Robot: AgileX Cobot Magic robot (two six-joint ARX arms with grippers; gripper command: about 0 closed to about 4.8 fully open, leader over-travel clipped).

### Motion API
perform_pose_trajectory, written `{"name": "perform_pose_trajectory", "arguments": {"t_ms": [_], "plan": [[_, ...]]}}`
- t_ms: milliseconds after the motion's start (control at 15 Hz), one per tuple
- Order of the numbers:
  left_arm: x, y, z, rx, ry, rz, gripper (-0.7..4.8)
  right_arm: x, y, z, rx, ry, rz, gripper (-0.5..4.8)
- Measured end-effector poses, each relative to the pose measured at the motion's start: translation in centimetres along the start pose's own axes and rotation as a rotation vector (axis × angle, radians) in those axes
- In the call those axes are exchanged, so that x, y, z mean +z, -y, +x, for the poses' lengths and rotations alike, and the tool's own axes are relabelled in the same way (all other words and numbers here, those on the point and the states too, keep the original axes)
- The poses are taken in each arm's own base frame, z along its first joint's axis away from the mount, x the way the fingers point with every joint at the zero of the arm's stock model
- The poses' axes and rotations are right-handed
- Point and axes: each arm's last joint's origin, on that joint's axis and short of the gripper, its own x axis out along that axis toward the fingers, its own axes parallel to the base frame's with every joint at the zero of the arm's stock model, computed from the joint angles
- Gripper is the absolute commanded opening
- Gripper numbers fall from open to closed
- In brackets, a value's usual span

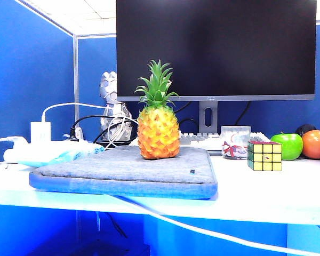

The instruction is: Rotate the Rubik's Cube so that its red face is facing towards you.

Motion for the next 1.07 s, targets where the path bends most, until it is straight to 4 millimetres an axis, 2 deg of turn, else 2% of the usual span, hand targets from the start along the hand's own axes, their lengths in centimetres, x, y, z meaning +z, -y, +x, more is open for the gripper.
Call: {"name": "perform_pose_trajectory", "arguments": {"t_ms": [601,802,1002,1069], "plan": [[0.0,0.0,0.0,0.000,0.001,-0.033,-0.01,0.2,0.0,0.0,0.007,0.025,0.006,-0.06],[1.0,0.1,-0.1,-0.045,0.101,-0.227,0.08,0.5,-0.8,-0.1,0.246,0.019,0.077,-0.05],[2.3,0.6,-0.4,-0.175,0.153,-0.248,0.08,1.7,-1.4,-0.4,0.457,0.121,0.080,-0.05],[3.6,0.7,-0.6,-0.184,0.179,-0.240,0.08,2.4,-1.7,-0.7,0.541,0.182,0.087,-0.05]]}}
